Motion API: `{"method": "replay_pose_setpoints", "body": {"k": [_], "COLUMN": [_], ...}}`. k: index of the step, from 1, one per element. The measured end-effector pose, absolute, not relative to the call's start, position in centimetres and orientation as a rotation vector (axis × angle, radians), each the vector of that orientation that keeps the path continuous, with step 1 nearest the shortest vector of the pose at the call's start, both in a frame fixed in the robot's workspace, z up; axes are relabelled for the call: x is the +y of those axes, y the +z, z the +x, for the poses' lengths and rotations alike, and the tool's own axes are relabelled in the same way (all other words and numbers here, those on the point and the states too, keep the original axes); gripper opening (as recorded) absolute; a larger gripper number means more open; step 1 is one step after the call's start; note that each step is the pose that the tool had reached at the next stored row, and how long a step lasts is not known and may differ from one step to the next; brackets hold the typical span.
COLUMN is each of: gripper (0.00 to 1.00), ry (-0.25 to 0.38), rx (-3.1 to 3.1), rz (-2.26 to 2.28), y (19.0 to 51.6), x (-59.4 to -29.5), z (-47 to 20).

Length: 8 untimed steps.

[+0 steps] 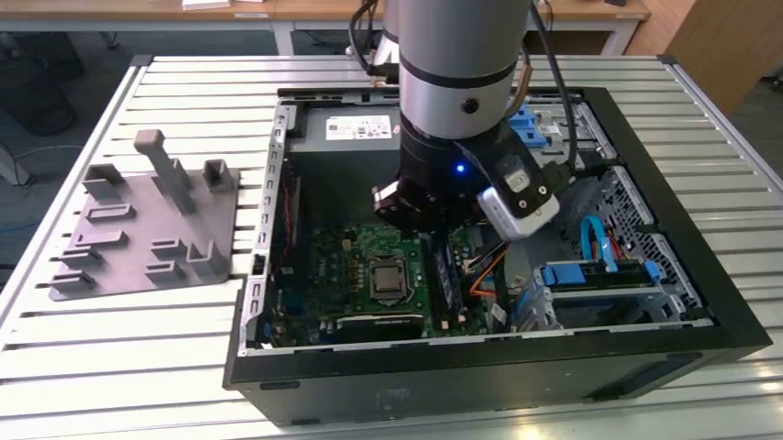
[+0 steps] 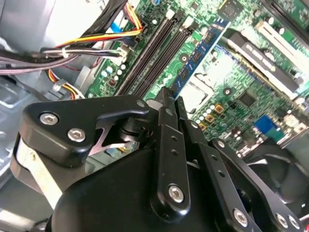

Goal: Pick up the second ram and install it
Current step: 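Insert the second ram into the second slot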

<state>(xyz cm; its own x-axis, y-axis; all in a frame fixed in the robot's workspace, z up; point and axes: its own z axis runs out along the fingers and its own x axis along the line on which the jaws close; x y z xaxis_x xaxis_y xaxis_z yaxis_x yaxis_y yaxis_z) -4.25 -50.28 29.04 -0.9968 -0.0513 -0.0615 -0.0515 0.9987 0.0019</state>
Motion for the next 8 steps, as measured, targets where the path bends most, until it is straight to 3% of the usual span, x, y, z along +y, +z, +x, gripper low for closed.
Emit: {"method": "replay_pose_setpoints", "body": {"k": [8], "gripper": [0.14], "ry": [0.031], "rx": [3.08], "rz": [0.036], "y": [28.82], "x": [-50.28], "z": [-4.26]}}
